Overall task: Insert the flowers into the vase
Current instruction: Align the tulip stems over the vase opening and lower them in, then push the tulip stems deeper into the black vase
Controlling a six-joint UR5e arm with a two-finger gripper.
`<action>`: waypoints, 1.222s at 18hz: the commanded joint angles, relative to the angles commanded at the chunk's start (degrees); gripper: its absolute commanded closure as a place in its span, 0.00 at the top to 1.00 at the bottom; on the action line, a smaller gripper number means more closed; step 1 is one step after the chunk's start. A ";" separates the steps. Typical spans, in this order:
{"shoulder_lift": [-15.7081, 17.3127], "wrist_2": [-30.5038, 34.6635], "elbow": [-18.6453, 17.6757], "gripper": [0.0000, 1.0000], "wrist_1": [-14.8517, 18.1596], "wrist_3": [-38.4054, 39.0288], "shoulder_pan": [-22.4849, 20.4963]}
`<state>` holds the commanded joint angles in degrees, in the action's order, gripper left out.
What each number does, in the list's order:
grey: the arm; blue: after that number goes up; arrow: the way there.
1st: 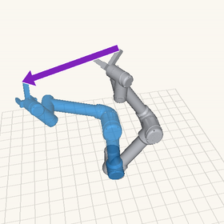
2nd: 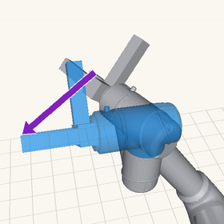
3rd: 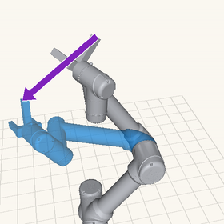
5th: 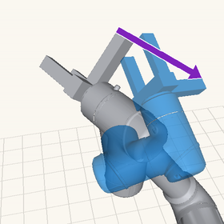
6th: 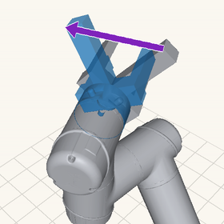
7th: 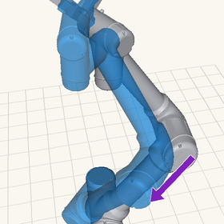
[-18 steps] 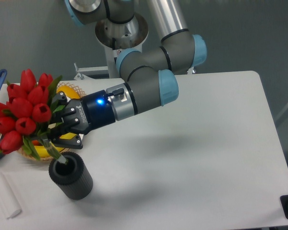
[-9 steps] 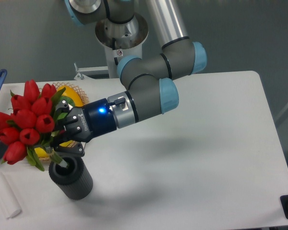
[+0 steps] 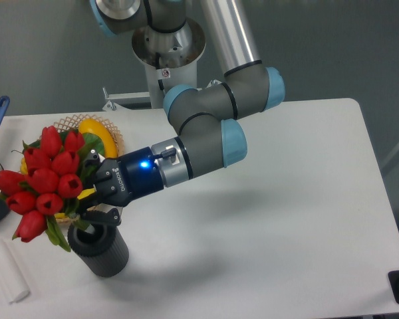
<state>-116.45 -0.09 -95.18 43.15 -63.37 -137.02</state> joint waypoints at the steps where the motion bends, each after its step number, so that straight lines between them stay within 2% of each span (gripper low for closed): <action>1: -0.26 0.09 -0.18 0.15 0.00 -0.17 0.00; 13: -3.34 1.32 -0.62 0.16 -0.09 -2.54 -0.09; 22: -3.87 1.41 -3.25 0.16 -0.09 -6.41 -0.53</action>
<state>-120.32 1.32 -98.43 43.07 -69.78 -137.55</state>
